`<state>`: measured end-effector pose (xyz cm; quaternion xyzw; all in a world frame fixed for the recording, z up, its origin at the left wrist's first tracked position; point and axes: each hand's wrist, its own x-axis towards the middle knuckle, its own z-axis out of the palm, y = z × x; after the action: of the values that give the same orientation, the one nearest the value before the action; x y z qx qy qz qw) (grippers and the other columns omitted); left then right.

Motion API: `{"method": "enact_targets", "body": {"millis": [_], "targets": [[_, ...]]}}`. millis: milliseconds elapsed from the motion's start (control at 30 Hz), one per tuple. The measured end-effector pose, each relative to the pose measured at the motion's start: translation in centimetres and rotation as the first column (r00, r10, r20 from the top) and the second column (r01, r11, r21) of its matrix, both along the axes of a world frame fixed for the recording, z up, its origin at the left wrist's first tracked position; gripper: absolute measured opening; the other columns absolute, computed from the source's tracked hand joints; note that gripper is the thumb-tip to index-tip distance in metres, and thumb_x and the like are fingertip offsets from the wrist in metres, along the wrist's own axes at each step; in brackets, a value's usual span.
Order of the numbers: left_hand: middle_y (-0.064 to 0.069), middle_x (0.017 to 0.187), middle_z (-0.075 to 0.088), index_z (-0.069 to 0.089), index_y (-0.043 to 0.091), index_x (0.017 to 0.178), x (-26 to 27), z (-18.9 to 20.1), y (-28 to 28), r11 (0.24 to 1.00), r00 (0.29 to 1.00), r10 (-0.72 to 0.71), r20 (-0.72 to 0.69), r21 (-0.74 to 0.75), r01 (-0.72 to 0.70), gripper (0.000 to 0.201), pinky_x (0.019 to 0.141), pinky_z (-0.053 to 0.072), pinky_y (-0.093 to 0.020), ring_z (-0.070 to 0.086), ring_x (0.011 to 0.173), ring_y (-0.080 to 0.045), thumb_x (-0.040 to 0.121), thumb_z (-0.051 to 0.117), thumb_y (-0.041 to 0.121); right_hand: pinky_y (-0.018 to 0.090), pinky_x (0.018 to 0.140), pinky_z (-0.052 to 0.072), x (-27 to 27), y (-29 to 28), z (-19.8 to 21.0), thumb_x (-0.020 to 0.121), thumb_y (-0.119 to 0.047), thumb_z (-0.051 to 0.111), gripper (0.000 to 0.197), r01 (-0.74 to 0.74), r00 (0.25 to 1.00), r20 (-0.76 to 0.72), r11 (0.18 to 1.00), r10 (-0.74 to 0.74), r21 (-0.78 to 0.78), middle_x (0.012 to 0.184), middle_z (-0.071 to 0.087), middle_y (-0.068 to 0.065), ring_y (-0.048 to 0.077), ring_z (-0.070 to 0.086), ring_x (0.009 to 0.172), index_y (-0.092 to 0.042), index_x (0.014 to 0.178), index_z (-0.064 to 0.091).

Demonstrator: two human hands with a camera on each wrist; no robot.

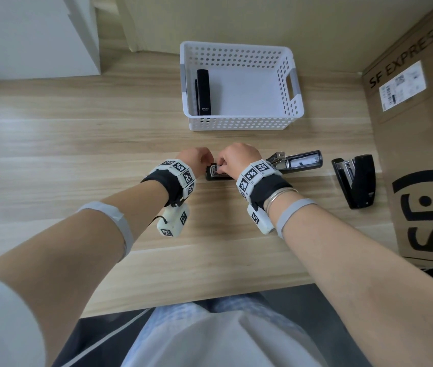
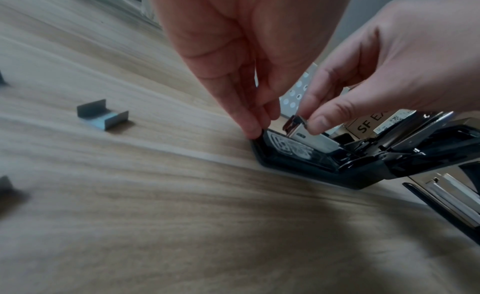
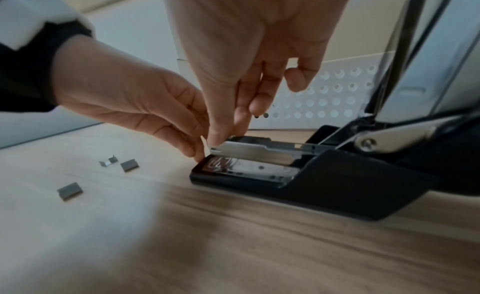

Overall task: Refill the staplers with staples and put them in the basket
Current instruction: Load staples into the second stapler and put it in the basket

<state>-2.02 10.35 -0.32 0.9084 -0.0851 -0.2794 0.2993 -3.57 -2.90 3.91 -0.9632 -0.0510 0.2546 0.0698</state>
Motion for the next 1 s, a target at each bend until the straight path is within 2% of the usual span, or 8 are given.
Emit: {"method": "enact_targets", "body": {"millis": [167, 333, 567, 1000], "targets": [[-0.01, 0.114, 0.069, 0.062, 0.007, 0.11, 0.0, -0.07, 0.05, 1.0, 1.0, 0.002, -0.006, -0.006, -0.003, 0.034, 0.088, 0.047, -0.029, 0.061, 0.107, -0.027, 0.085, 0.042, -0.004, 0.028, 0.078, 0.048, 0.56, -0.09, -0.44, 0.088, -0.026, 0.063, 0.014, 0.088, 0.995, -0.058, 0.996, -0.086, 0.034, 0.105, 0.072, 0.001, 0.023, 0.063, 0.101, -0.025, 0.097, 0.074], [-0.01, 0.113, 0.069, 0.063, 0.006, 0.109, -0.02, -0.04, 0.04, 1.0, 1.0, 0.0, 0.005, -0.013, 0.0, 0.033, 0.089, 0.047, -0.03, 0.061, 0.107, -0.027, 0.084, 0.044, -0.005, 0.029, 0.08, 0.051, 0.46, 0.26, -0.77, 0.089, -0.027, 0.063, 0.013, 0.108, 0.994, -0.028, 0.994, -0.107, 0.024, 0.104, 0.072, 0.0, 0.022, 0.064, 0.099, -0.024, 0.097, 0.073], [-0.011, 0.112, 0.069, 0.063, 0.006, 0.108, 0.02, -0.14, -0.03, 1.0, 1.0, -0.004, 0.001, -0.017, 0.004, 0.036, 0.087, 0.047, -0.03, 0.062, 0.105, -0.027, 0.083, 0.041, -0.007, 0.03, 0.081, 0.053, 0.78, 0.21, -0.43, 0.089, -0.021, 0.063, 0.013, 0.13, 0.99, -0.065, 0.99, -0.126, 0.054, 0.104, 0.072, 0.0, 0.022, 0.066, 0.097, -0.022, 0.096, 0.074], [-0.01, 0.113, 0.068, 0.063, 0.007, 0.108, 0.05, -0.03, 0.01, 1.0, 1.0, -0.012, 0.016, 0.006, 0.012, 0.031, 0.088, 0.048, -0.031, 0.061, 0.105, -0.028, 0.086, 0.043, -0.003, 0.029, 0.08, 0.054, 0.96, 0.17, -0.6, 0.088, -0.025, 0.066, 0.011, 0.205, 0.974, -0.108, 0.977, -0.199, 0.054, 0.1, 0.073, -0.001, 0.021, 0.067, 0.096, -0.023, 0.094, 0.074]]}}
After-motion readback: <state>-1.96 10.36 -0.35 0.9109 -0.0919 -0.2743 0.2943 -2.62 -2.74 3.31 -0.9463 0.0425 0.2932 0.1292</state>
